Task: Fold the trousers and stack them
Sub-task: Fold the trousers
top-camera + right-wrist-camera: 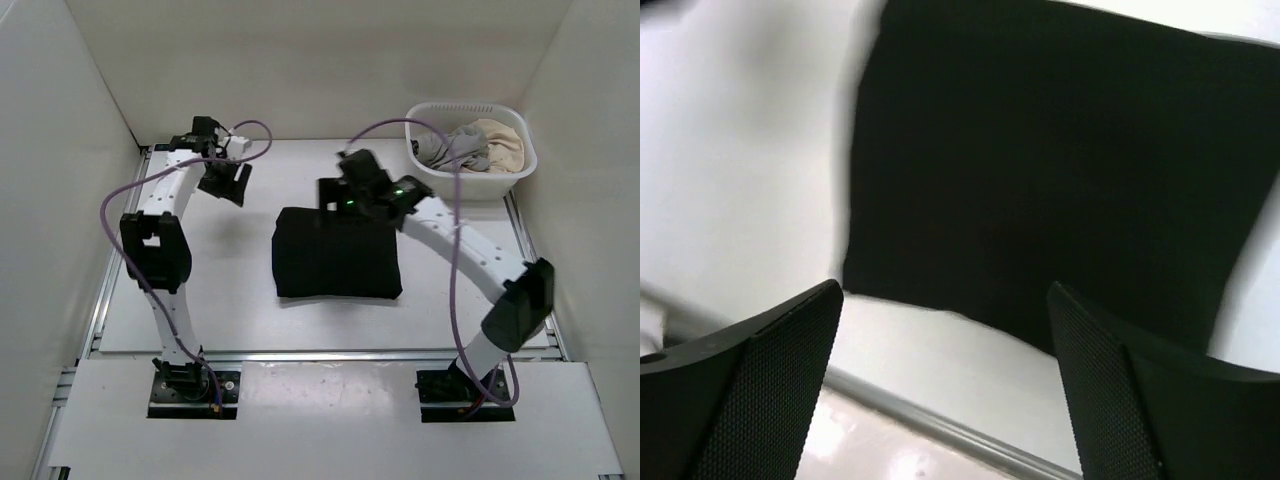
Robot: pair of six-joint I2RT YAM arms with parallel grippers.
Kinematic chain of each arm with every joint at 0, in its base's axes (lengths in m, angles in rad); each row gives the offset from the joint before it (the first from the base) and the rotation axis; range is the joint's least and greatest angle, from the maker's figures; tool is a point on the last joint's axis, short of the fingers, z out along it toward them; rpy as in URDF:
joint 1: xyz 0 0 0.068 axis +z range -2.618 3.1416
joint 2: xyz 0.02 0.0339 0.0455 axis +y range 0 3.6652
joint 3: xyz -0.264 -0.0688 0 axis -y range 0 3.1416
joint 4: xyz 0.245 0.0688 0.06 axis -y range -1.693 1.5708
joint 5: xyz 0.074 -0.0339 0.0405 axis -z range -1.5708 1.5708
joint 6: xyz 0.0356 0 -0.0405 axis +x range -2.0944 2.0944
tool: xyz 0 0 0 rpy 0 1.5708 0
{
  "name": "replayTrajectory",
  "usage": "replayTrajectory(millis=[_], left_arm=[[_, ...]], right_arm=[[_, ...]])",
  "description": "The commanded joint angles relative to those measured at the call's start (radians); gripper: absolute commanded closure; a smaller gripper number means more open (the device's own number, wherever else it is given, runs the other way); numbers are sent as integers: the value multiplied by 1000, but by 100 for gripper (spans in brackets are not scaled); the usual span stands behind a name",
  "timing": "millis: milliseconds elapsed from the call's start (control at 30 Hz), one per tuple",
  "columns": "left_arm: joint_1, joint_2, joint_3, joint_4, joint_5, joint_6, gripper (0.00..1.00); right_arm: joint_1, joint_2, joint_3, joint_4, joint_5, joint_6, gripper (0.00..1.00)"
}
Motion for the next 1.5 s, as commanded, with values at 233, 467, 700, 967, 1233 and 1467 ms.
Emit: replayTrajectory(millis=[233,467,700,967,1233,1467], left_arm=[[-319,-196,-471,42,250,-28,17],[-379,-156,-629,165,21,-39,16],[-379,-150,-640,174,-14,-39,16],[-379,-239,-548,48,55,-8,13],[-120,-358,-408,10,-58,-83,11],[232,-484,-503,10,-123,-113,8]], right_arm=[[-328,-137,-594,264,-195,144,29],[-377,-89,-754,326,-157,131,70],[-396,-109,-695,239,-107,9,57],[-431,-219,-447,91,-124,-160,10],[-705,-187,-227,-176,-53,-164,1],[-1021,-256,-227,-243,-71,-195,1]])
